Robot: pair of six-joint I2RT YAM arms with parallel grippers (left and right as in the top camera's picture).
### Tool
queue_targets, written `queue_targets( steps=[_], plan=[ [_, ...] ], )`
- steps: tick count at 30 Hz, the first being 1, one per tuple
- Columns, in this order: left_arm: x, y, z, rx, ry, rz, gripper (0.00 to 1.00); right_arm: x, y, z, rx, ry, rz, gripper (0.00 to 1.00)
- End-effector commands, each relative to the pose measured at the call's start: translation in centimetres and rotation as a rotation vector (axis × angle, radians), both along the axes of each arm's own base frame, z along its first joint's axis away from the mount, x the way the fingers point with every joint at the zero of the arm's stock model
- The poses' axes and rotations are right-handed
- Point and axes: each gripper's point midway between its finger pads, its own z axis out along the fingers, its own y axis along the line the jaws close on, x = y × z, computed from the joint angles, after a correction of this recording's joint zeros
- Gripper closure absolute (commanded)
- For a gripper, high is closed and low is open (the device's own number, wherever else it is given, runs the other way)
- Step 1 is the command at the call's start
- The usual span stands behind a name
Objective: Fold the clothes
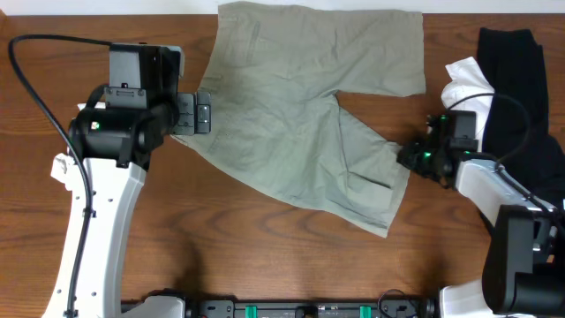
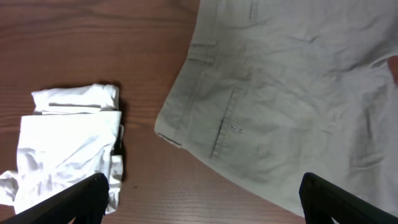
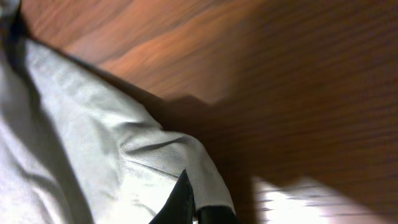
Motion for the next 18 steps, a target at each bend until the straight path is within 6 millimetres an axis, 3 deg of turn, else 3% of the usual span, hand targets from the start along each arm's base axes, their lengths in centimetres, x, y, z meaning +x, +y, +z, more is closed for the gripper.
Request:
queue_targets(
  steps=[1, 7, 16, 17, 18],
  plan=[
    [0.2, -0.1, -1.1, -0.007, 0.03, 0.009, 0.02, 0.4, -2.8, 0.5, -0.016, -0.015, -0.092, 0.99],
    [0.3, -1.7, -1.0, -0.06, 0.026, -0.074, 0.02, 1.4, -6.8, 1.2, -0.041, -0.074, -0.194, 0.99],
    [0.0, -1.9, -1.2, -0.069, 0.041, -0.085, 0.02, 2.6, -9.5, 2.4, -0.093, -0.154, -0.217, 0.99],
    [-0.1, -1.9, -1.2, -0.071, 0.045, -0.086, 0.02, 2.7, -9.8, 2.6, -0.095, -0.159, -0.221, 0.97],
    [-0.2, -1.9, -1.3, -0.071, 0.05, -0.086, 0.02, 2.7, -10.0, 2.7, -0.095, -0.158, -0.226, 0.88]
  ],
)
